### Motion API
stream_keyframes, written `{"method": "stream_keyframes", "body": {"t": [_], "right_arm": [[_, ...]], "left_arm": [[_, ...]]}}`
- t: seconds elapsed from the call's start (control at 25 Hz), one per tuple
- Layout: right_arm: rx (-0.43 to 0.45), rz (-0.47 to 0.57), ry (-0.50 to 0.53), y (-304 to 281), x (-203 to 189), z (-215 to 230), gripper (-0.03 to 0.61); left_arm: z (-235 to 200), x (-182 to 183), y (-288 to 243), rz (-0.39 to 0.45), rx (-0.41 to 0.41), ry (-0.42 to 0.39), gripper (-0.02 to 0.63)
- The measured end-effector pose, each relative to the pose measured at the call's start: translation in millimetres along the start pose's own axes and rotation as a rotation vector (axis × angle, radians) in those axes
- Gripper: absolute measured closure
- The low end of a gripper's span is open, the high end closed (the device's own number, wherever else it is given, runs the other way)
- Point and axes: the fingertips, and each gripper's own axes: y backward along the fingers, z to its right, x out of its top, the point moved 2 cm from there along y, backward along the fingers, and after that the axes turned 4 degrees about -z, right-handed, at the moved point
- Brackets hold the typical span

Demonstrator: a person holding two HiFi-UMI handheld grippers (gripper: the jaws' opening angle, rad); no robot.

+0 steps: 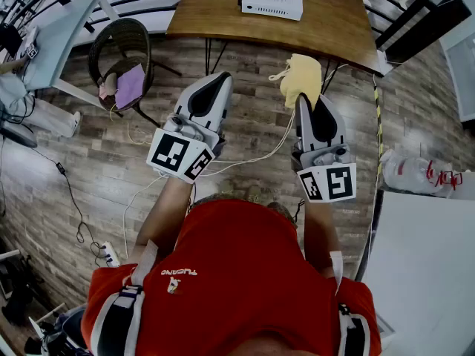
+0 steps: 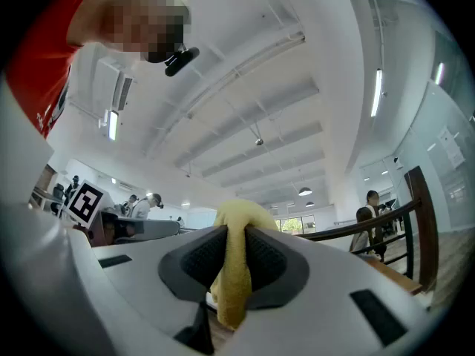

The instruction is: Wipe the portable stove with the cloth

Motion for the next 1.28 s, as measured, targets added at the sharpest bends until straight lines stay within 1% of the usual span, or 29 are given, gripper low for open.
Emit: {"method": "stream_keyframes", "body": {"t": [0.32,0.6,0.8,1.04,1.28], "right_arm": [[0.001,0.010,-0.004,-12.9,1.1,-10.4,0.494],[-0.015,0.001,0.012,-42.1,-8.3,-27.8,0.494],[-0.030,-0.017,0.036,-67.1,-20.4,-33.5,0.494],[-0.042,-0.032,0.045,-105.0,-37.0,-9.6,0.493],[-0.014,-0.034,0.046,-164.3,-57.2,35.7,0.493]], "left_arm": [[-14.1,1.4,4.0,0.012,-0.005,0.010,0.604],[-52.0,-5.9,15.2,0.013,-0.022,0.028,0.604],[-89.2,-16.0,10.5,0.003,-0.024,0.044,0.604],[-126.2,-26.2,-22.0,-0.003,-0.023,0.057,0.604],[-165.1,-36.4,-83.7,-0.014,-0.001,0.044,0.604]]}}
